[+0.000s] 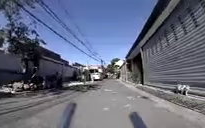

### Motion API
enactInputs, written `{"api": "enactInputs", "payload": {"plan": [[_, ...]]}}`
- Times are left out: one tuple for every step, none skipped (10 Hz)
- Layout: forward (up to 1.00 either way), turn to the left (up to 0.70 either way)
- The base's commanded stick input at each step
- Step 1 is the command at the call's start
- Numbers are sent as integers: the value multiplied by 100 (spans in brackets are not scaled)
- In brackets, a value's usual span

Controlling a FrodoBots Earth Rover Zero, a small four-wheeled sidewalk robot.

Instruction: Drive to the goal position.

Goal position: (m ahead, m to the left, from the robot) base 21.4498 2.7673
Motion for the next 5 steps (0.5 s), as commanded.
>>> {"api": "enactInputs", "payload": {"plan": [[100, 9], [100, 15], [100, 10], [100, 0], [100, 0]]}}
